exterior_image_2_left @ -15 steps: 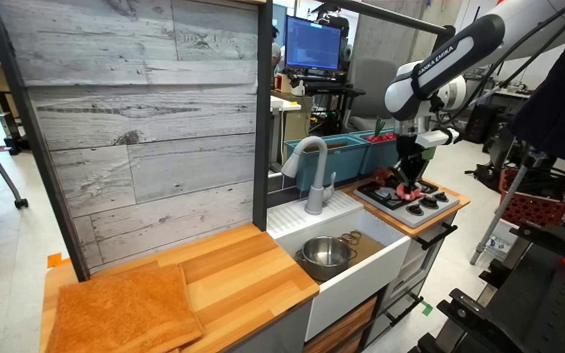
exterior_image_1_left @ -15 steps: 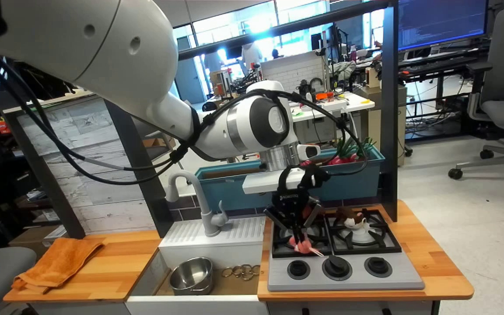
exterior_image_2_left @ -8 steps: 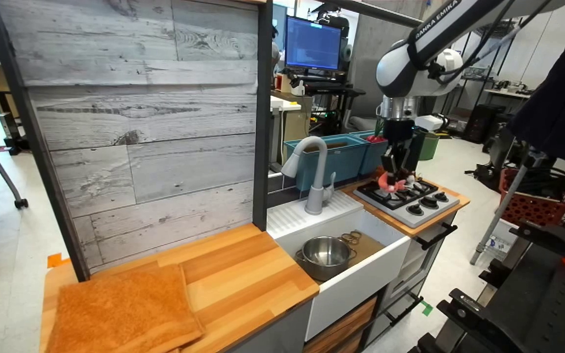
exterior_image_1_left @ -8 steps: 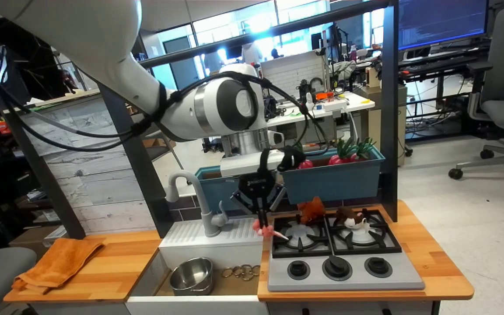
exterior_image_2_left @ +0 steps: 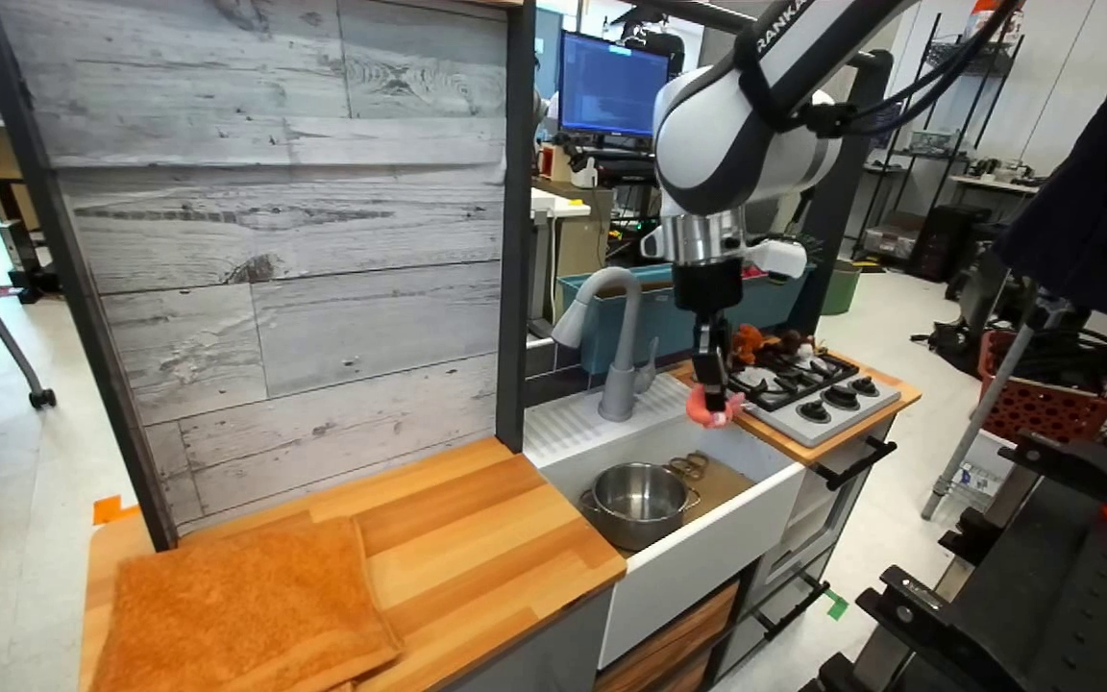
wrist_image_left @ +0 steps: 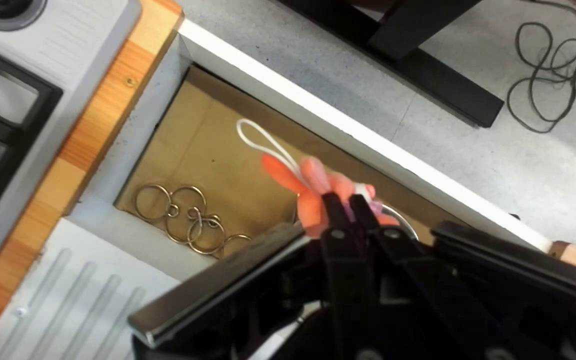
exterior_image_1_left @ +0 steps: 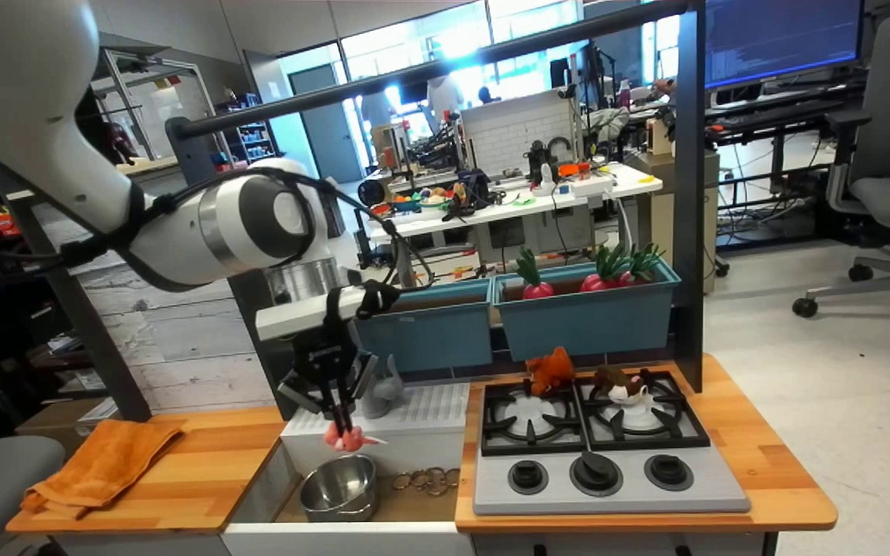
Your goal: Use the towel to wipe the table, then put the dolls in the silver pot one at a time
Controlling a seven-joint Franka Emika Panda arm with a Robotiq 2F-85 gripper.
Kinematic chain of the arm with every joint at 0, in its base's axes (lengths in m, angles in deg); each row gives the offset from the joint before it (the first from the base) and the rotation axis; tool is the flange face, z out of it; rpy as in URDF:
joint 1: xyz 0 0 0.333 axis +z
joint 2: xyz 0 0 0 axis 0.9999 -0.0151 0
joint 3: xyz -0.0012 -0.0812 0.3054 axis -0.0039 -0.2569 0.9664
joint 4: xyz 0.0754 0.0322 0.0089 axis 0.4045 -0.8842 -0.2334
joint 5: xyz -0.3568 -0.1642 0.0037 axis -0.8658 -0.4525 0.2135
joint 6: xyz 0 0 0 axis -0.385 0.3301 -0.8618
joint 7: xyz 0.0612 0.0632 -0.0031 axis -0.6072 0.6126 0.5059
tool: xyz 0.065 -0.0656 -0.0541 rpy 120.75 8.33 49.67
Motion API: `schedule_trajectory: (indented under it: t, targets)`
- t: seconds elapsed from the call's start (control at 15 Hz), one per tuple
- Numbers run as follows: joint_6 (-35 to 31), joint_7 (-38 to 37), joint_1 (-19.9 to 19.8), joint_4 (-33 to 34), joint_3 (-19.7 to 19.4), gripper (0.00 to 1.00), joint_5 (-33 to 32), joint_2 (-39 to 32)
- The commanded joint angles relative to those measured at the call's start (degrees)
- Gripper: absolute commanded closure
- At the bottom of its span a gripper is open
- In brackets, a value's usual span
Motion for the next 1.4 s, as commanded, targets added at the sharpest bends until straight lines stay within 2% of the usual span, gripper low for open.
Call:
schedule_trajectory:
  t: [0.0,0.27,0.4,0.67,1.0,1.33]
  targets:
    - [-6.74,-6.98,5.82,-0.27,-3.01,0.98,-8.5,-3.14]
    - [-8.95,-13.79,9.97,3.07,-5.98,0.98,-14.21,-8.52]
    - [-9.03,-14.91,10.65,3.57,-6.43,0.98,-15.48,-9.71]
    - [-9.48,-14.49,10.1,3.42,-5.67,0.98,-15.64,-9.77]
    - [-14.86,-12.16,9.09,0.93,-4.52,0.98,-15.55,-7.59]
    - [-14.84,-6.36,6.74,0.02,-0.98,0.98,-13.75,-5.67]
